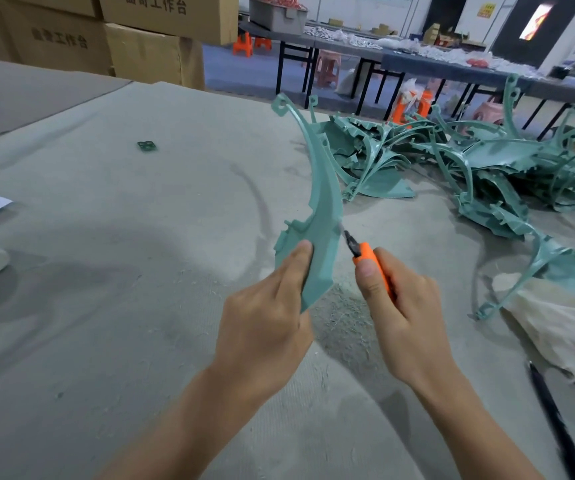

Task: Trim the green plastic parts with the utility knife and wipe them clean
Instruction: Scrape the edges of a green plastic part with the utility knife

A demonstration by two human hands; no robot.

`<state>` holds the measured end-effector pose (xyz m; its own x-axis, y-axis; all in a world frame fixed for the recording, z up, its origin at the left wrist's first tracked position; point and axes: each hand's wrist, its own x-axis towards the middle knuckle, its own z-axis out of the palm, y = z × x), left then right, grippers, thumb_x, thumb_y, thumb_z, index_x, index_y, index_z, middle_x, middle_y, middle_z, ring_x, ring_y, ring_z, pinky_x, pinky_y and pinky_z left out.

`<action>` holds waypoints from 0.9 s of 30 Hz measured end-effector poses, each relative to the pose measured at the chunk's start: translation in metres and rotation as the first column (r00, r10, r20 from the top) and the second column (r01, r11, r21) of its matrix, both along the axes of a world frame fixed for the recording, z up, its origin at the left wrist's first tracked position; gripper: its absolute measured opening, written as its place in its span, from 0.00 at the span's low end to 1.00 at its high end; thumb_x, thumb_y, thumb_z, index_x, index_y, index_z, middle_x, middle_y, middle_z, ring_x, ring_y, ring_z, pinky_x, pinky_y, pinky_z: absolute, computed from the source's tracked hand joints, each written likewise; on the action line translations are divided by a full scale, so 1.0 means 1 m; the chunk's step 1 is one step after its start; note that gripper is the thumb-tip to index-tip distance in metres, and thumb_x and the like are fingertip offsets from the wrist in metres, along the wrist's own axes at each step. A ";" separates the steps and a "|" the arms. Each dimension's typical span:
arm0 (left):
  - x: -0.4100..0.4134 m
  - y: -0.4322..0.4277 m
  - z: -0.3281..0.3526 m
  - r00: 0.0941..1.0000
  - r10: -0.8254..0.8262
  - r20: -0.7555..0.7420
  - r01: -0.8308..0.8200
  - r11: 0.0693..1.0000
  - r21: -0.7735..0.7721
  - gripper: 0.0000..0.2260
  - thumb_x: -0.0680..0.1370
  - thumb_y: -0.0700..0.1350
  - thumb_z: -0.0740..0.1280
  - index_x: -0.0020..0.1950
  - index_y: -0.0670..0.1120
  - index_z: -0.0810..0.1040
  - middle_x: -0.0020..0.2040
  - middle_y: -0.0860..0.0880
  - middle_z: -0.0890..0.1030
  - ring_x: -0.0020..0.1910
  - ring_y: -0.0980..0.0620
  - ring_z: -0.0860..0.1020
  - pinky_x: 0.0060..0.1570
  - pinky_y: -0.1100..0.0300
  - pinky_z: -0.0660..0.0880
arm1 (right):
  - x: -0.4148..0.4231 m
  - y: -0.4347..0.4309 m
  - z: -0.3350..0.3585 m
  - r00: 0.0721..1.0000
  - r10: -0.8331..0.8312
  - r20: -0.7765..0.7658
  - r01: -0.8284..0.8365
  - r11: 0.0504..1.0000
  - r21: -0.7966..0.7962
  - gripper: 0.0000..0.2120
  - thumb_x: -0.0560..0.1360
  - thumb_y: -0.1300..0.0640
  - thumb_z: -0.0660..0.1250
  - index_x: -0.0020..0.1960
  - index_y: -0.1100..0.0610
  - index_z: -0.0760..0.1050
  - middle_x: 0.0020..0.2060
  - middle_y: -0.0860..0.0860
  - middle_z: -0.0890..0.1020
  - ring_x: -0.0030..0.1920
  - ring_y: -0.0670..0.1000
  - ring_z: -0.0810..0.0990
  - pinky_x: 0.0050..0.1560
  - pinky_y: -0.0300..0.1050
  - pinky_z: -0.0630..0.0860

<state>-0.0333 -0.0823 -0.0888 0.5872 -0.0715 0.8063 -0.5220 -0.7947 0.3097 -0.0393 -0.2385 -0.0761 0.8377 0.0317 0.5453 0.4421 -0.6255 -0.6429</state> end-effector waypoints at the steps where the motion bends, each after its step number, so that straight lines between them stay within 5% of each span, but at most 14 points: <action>1: 0.000 -0.002 0.000 1.000 -0.013 0.017 0.013 1.000 0.007 0.21 0.69 0.38 0.58 0.56 0.31 0.80 0.38 0.41 0.84 0.47 0.42 0.68 0.41 0.56 0.68 | 0.003 -0.003 0.001 0.999 -0.047 -0.002 0.047 0.999 -0.010 0.24 0.81 0.38 0.53 0.35 0.54 0.62 0.25 0.50 0.66 0.25 0.46 0.64 0.28 0.36 0.58; 4: -0.001 -0.006 0.000 1.000 -0.029 0.000 0.029 1.000 0.013 0.21 0.68 0.38 0.57 0.55 0.32 0.81 0.40 0.41 0.85 0.47 0.44 0.71 0.41 0.56 0.68 | 0.005 -0.007 0.003 0.992 -0.123 0.010 0.123 0.992 0.030 0.27 0.80 0.36 0.52 0.35 0.58 0.65 0.26 0.55 0.69 0.25 0.51 0.67 0.27 0.47 0.65; 6: 0.001 -0.002 0.002 0.997 0.009 -0.078 -0.007 1.000 0.022 0.22 0.68 0.41 0.57 0.56 0.34 0.81 0.41 0.43 0.85 0.35 0.48 0.78 0.39 0.57 0.69 | 0.001 -0.004 0.003 0.996 -0.071 0.047 0.067 0.995 0.076 0.30 0.81 0.35 0.51 0.35 0.60 0.65 0.26 0.57 0.68 0.25 0.54 0.68 0.26 0.52 0.64; 10: 0.008 0.008 0.005 0.974 0.113 -0.195 -0.106 0.993 0.043 0.25 0.67 0.42 0.55 0.57 0.37 0.82 0.39 0.45 0.85 0.28 0.46 0.80 0.31 0.59 0.70 | -0.009 0.008 0.001 0.992 0.114 0.056 -0.116 0.993 0.034 0.26 0.82 0.37 0.52 0.36 0.57 0.64 0.25 0.51 0.64 0.24 0.46 0.63 0.27 0.41 0.59; 15: 0.007 0.009 0.001 0.976 0.071 -0.204 -0.076 0.997 -0.014 0.23 0.68 0.42 0.56 0.58 0.38 0.81 0.37 0.46 0.84 0.25 0.47 0.78 0.40 0.57 0.69 | -0.008 0.014 -0.005 0.992 0.125 0.012 -0.125 0.992 -0.015 0.23 0.81 0.40 0.55 0.36 0.55 0.62 0.25 0.47 0.61 0.25 0.44 0.61 0.30 0.36 0.56; 19: 0.005 0.004 -0.002 0.991 0.022 -0.134 -0.022 1.000 -0.001 0.22 0.69 0.41 0.57 0.59 0.36 0.81 0.37 0.44 0.84 0.29 0.49 0.75 0.41 0.56 0.67 | -0.002 0.007 -0.004 0.997 0.079 -0.001 -0.079 0.996 0.034 0.23 0.81 0.41 0.55 0.35 0.57 0.62 0.26 0.54 0.63 0.25 0.44 0.60 0.29 0.36 0.57; 22: 0.005 0.002 -0.006 0.999 0.004 -0.046 -0.004 1.000 -0.010 0.20 0.71 0.40 0.59 0.57 0.35 0.81 0.35 0.44 0.84 0.43 0.45 0.69 0.41 0.57 0.67 | 0.001 0.004 -0.003 0.998 0.056 -0.011 -0.055 0.997 0.055 0.24 0.81 0.41 0.56 0.35 0.58 0.62 0.27 0.55 0.64 0.26 0.44 0.61 0.28 0.36 0.57; 27: 0.002 0.001 -0.008 0.999 -0.017 -0.052 0.016 1.000 -0.013 0.18 0.67 0.34 0.68 0.57 0.36 0.81 0.30 0.47 0.81 0.42 0.47 0.70 0.41 0.60 0.68 | 0.005 0.000 -0.007 1.000 0.003 -0.003 -0.003 0.999 0.053 0.25 0.80 0.39 0.54 0.35 0.58 0.62 0.27 0.56 0.65 0.26 0.45 0.61 0.28 0.37 0.57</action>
